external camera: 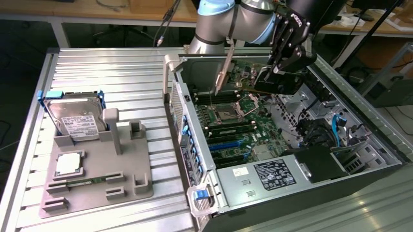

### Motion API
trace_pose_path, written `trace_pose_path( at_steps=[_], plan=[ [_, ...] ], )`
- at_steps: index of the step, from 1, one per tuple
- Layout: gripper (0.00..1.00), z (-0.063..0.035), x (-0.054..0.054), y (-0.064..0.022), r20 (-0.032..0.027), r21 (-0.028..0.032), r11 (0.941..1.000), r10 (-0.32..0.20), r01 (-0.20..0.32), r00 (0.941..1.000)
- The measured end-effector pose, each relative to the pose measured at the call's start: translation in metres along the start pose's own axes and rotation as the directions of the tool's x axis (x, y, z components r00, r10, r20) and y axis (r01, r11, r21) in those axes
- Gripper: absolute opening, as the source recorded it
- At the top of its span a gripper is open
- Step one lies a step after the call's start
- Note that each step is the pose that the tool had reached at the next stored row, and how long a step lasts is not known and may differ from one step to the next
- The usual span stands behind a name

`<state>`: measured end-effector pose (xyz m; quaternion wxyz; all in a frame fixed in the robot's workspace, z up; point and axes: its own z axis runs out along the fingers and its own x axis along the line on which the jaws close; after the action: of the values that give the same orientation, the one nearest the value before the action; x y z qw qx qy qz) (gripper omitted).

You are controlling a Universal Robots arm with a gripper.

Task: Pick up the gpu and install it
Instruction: 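Insert the gpu into the slot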

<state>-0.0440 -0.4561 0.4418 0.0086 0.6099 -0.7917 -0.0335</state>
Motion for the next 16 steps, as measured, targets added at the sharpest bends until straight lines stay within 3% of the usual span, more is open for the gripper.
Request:
trace_pose_path(
  at_steps=[6,16],
  plan=[
    [0.27,0.0000,0.0000,0.0000,-0.0050,-0.0024,0.9967,-0.081,0.081,0.9967],
    [0.27,0.0000,0.0000,0.0000,-0.0058,-0.0028,0.9956,-0.094,0.094,0.9956]
  ],
)
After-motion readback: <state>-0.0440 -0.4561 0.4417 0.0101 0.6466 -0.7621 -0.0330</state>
